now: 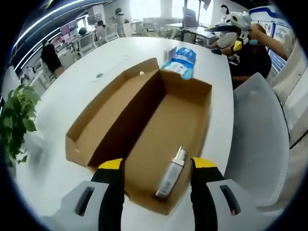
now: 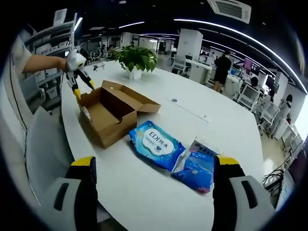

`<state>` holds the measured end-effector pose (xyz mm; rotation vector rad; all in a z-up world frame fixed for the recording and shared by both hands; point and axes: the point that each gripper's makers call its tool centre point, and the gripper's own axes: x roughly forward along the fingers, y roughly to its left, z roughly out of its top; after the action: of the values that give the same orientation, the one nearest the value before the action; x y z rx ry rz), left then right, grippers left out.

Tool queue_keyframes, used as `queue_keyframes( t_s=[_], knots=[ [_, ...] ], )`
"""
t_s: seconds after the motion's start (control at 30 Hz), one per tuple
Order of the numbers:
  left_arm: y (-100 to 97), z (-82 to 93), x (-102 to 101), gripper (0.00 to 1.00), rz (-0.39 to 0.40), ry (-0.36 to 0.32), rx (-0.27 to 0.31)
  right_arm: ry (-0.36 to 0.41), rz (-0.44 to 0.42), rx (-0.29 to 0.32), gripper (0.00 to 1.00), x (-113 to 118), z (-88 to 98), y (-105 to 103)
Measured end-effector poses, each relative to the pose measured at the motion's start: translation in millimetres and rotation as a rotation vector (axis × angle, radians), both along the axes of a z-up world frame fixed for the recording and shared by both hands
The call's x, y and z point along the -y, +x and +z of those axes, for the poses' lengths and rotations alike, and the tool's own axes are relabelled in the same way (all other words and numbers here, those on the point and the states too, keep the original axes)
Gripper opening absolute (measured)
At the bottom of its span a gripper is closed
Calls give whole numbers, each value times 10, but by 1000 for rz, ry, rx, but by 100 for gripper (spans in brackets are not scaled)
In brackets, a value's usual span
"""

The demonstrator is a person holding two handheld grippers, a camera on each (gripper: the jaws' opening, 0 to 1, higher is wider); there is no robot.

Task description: Operate the shoe box by opening the lid, removing the specified soft item, and placing it in the target area until the item is outside and the box remains undamaged.

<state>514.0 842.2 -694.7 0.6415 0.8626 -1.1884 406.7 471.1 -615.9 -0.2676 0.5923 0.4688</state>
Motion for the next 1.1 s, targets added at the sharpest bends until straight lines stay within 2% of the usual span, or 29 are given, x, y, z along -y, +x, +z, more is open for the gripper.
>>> queue_keyframes(
  t_s=[0.43, 0.93, 1.1],
  knots=[
    [46, -217, 55, 54, -125, 104, -56, 30, -14, -12, 96, -167, 0, -185],
    [95, -489, 50, 54, -256, 205, -121, 56, -64, -54, 96, -156, -141, -328],
    [46, -567, 61, 53, -314, 233, -154, 70, -83, -58, 96, -152, -145, -338]
  ],
)
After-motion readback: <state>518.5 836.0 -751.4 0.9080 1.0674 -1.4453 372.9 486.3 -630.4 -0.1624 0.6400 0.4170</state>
